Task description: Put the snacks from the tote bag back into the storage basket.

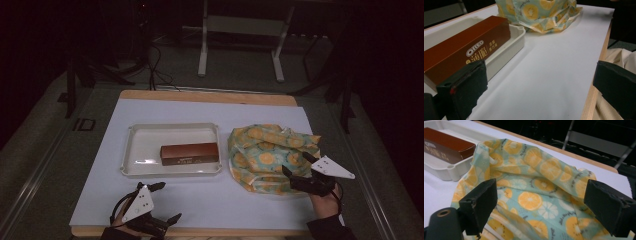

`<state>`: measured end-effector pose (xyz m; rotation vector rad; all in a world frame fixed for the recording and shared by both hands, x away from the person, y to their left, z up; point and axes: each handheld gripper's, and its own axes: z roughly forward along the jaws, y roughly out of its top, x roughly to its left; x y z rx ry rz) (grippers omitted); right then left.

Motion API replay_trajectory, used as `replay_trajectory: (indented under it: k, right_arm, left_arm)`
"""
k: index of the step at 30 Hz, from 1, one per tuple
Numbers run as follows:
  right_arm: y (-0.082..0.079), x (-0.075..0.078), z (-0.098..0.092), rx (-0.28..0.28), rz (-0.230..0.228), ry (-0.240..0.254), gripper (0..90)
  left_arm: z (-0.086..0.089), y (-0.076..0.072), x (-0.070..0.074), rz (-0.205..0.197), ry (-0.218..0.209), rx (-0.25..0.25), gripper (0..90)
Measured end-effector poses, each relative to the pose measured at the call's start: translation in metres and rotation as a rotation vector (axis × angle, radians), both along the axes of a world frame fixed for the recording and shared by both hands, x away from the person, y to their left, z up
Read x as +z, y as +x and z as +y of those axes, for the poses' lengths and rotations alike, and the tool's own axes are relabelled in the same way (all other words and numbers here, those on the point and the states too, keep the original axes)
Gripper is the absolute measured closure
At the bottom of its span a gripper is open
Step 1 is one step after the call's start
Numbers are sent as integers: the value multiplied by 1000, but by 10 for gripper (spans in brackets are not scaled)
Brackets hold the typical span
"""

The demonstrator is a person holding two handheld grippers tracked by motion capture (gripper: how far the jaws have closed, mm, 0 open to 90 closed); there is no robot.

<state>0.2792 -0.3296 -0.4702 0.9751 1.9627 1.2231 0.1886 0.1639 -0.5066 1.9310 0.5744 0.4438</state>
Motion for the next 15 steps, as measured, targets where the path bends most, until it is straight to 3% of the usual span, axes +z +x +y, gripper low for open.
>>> replay_trajectory:
  k: [4,10,15]
  right_arm:
    - [-10,-2,-4,-8,-31,2,135]
    - [-19,-12,-5,-2,-9,-13,132]
    - [-23,-18,-6,1,-12,-66,131]
  left_arm:
    - [0,0,0,0,3,0,0]
    - [1,0,0,1,4,2,0]
    - [2,0,0,1,0,4,0]
